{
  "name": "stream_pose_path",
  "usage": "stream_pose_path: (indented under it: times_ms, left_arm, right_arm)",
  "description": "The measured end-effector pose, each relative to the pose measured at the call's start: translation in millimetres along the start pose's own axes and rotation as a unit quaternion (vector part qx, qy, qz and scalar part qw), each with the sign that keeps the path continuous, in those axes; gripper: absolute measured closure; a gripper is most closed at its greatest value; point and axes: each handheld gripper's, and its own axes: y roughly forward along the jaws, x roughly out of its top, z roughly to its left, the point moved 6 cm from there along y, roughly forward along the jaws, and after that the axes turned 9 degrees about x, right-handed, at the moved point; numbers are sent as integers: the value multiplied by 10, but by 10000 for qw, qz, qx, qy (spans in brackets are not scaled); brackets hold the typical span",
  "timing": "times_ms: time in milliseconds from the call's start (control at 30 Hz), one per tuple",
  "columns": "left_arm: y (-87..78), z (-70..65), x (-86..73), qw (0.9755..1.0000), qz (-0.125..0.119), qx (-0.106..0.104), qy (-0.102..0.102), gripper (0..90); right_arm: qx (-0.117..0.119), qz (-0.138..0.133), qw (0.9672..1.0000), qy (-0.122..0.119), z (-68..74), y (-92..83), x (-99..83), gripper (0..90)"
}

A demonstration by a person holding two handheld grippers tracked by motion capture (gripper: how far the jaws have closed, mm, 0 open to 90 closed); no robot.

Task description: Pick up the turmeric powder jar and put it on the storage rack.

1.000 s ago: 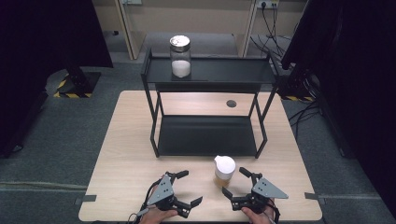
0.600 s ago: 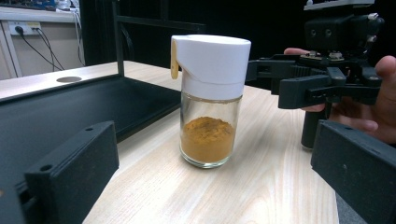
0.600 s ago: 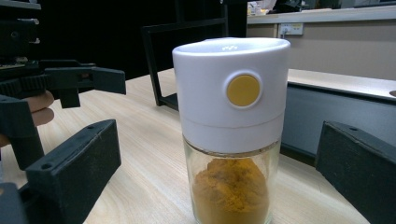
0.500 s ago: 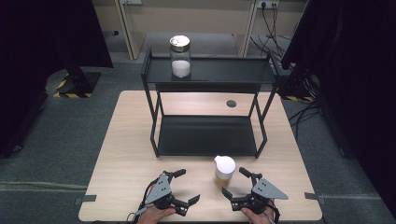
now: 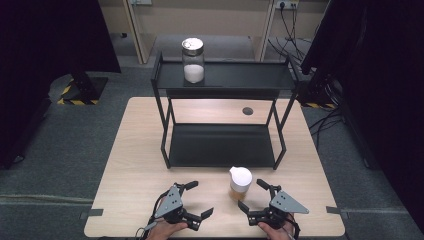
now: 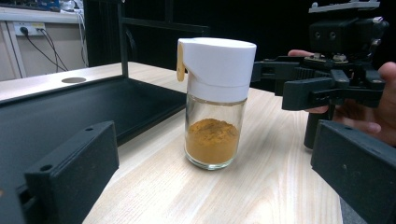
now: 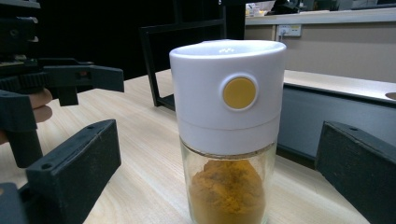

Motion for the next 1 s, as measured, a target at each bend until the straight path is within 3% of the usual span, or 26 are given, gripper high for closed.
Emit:
stream_pose_path:
  times_ms: [300, 1000]
  left_arm:
    - [-11, 3, -3, 10000, -16, 17, 37, 1]
    - [-14, 6, -12, 10000, -19, 52, 44, 2]
  right_arm:
    - [-82, 7, 10000, -52, 3, 13, 9, 5]
    - [-119, 130, 9996, -208, -75, 288, 79, 19]
